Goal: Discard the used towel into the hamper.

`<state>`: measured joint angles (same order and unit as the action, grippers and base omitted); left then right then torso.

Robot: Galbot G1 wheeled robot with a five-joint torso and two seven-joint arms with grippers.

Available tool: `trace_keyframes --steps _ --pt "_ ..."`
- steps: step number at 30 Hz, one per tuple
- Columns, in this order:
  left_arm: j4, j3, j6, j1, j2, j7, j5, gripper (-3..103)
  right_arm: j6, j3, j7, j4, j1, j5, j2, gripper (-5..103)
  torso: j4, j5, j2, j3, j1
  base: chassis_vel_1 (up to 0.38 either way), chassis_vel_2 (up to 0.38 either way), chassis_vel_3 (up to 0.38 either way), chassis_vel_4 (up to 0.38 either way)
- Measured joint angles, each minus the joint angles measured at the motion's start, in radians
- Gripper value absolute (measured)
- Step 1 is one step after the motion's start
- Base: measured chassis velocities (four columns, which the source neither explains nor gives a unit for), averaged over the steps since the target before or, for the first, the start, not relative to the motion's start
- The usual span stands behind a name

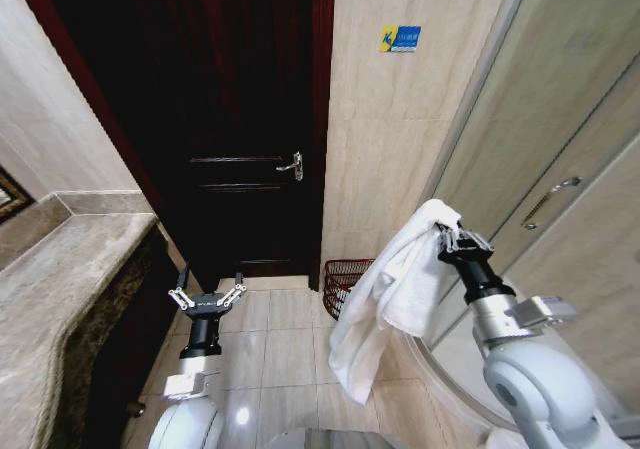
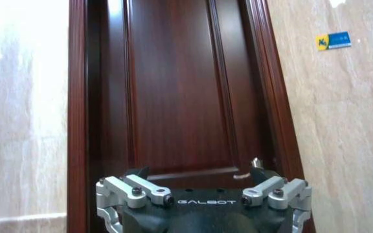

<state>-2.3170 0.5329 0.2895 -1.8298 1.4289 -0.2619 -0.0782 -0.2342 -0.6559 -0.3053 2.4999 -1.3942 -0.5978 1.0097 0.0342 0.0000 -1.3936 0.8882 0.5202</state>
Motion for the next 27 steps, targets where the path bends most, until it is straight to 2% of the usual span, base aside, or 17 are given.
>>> trace_keyframes --steps 3,5,7,9,10,11,13,17,18,22,23,24,26,27 --pt "0.011 0.0 0.005 -0.014 -0.001 0.02 0.018 100 -0.027 -0.009 -0.05 0.0 0.131 -0.109 -0.057 8 -0.0001 0.0003 0.0 0.0 0.0 0.0 0.0 0.0 0.0" --pt "0.014 0.0 0.008 -0.015 0.0 0.023 0.022 100 -0.032 -0.009 -0.063 0.0 0.167 -0.135 -0.072 8 0.0 0.0 0.0 0.0 0.0 0.0 0.0 0.0 0.0" --pt "0.029 0.004 0.018 -0.031 -0.006 0.032 0.053 100 -0.054 0.005 -0.108 -0.019 0.346 -0.248 -0.13 8 0.0 -0.0007 0.0 0.0 0.0 0.0 0.0 0.0 0.0" --pt "0.033 0.015 0.021 -0.048 -0.013 0.038 0.082 100 -0.07 0.025 -0.127 -0.087 0.514 -0.328 -0.176 8 0.0004 0.0004 0.0 0.0 0.0 0.0 0.0 0.0 0.0" --pt "0.033 0.015 0.021 -0.048 -0.013 0.038 0.082 100 -0.07 0.025 -0.127 -0.087 0.514 -0.328 -0.176 8 0.0004 0.0004 0.0 0.0 0.0 0.0 0.0 0.0 0.0" --pt "0.035 0.02 0.023 -0.052 -0.014 0.038 0.09 100 -0.073 0.031 -0.127 -0.124 0.592 -0.357 -0.199 8 0.0004 0.0007 0.0 0.0 0.0 0.0 0.0 0.0 0.0" --pt "0.043 0.035 0.03 -0.057 -0.012 0.038 0.094 100 -0.075 0.044 -0.116 -0.209 0.721 -0.395 -0.238 8 0.0005 -0.0012 0.0 0.0 0.0 0.0 0.0 0.0 0.0" --pt "0.056 0.049 0.045 -0.068 0.002 0.038 0.091 100 -0.088 0.072 -0.064 -0.373 0.913 -0.443 -0.288 8 0.0002 0.0011 0.0 0.0 0.0 0.0 0.0 0.0 0.0" --pt "0.056 0.049 0.045 -0.068 0.002 0.038 0.091 100 -0.088 0.072 -0.064 -0.373 0.913 -0.443 -0.288 8 0.0002 0.0011 0.0 0.0 0.0 0.0 0.0 0.0 0.0" --pt "0.058 0.054 0.059 -0.075 0.031 0.038 0.077 100 -0.102 0.205 -0.024 -0.549 1.234 -0.479 -0.321 8 -0.0003 0.0 0.0 0.0 0.0 0.0 0.0 0.0 0.0" --pt "0.058 0.055 0.061 -0.075 0.036 0.039 0.073 100 -0.105 0.256 -0.024 -0.586 1.309 -0.483 -0.319 8 -0.0002 0.0001 0.0 0.0 0.0 0.0 0.0 0.0 0.0" --pt "0.058 0.055 0.061 -0.075 0.036 0.039 0.073 100 -0.105 0.256 -0.024 -0.586 1.309 -0.483 -0.319 8 -0.0002 0.0001 0.0 0.0 0.0 0.0 0.0 0.0 0.0" --pt "0.058 0.053 0.071 -0.077 0.048 0.039 0.059 100 -0.113 0.394 -0.031 -0.692 1.509 -0.488 -0.29 8 0.0 -0.0001 0.0 0.0 0.0 0.0 0.0 0.0 0.0" --pt "0.058 0.053 0.071 -0.077 0.048 0.039 0.059 100 -0.113 0.394 -0.031 -0.692 1.509 -0.488 -0.29 8 0.0 -0.0001 0.0 0.0 0.0 0.0 0.0 0.0 0.0"
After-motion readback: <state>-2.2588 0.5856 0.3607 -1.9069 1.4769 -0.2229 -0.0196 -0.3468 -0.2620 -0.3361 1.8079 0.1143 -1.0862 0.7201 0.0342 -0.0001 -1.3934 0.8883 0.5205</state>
